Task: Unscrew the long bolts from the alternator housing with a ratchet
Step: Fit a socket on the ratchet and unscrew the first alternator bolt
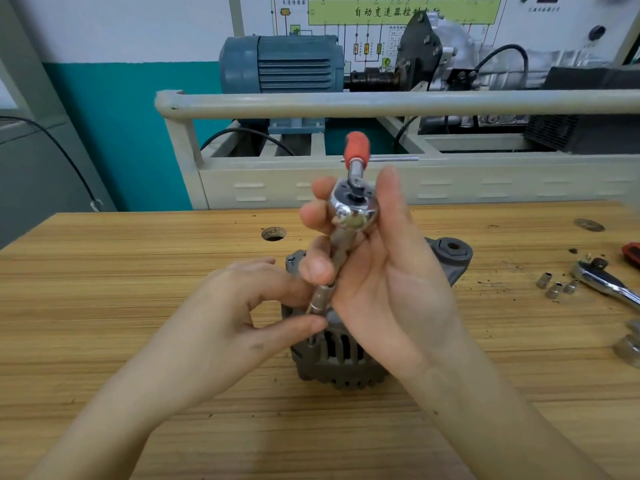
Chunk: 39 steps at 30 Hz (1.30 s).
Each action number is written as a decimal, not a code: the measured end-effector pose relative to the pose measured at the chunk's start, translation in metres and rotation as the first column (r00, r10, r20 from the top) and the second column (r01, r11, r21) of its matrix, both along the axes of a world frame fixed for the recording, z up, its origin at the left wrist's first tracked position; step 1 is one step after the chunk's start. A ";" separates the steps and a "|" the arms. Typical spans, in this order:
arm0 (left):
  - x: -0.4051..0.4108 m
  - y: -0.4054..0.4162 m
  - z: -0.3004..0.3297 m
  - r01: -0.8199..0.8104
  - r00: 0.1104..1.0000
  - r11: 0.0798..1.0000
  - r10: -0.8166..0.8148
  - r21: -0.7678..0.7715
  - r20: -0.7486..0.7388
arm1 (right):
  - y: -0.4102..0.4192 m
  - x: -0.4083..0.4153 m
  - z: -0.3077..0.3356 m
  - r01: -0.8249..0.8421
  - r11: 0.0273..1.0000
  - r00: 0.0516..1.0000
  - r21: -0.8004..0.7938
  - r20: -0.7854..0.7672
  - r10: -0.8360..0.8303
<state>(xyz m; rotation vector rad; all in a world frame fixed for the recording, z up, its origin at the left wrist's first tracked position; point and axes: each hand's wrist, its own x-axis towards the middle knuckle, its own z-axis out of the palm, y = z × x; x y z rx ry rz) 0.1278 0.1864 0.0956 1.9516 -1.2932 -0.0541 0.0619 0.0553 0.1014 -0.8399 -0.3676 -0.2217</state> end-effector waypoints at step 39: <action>-0.001 -0.007 -0.007 -0.084 0.980 0.995 0.093 -0.061 0.176 | 0.001 -0.001 -0.001 -0.005 1.000 0.997 0.004 0.080 0.005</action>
